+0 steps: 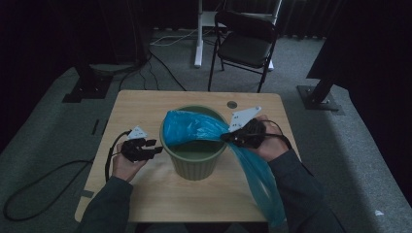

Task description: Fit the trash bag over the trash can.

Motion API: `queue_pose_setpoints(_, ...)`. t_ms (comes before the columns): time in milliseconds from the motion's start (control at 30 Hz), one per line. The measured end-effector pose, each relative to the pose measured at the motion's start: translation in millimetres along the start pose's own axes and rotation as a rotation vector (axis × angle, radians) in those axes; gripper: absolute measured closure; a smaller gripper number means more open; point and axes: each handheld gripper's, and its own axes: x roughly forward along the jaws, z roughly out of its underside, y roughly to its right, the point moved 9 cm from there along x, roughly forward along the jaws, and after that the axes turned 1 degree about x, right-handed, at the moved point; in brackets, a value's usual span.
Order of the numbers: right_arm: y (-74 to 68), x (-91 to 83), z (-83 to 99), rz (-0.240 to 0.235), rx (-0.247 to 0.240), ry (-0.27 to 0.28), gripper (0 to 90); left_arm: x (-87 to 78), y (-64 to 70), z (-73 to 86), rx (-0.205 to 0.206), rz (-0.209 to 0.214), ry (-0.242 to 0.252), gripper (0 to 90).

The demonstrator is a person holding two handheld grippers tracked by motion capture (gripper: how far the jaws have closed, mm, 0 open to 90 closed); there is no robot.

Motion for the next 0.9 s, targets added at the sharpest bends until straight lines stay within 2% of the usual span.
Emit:
queue_pose_setpoints(367,4.1,10.9,-9.3,-0.011,0.001,0.005,89.4,-0.2,-0.4,0.1,-0.002,0.001,0.001,52.5)
queue_pose_setpoints(900,2.7,44.1,-25.8,-0.057,-0.015,-0.033,89.4,-0.7,-0.3,-0.3,-0.003,0.002,0.005,52.4)
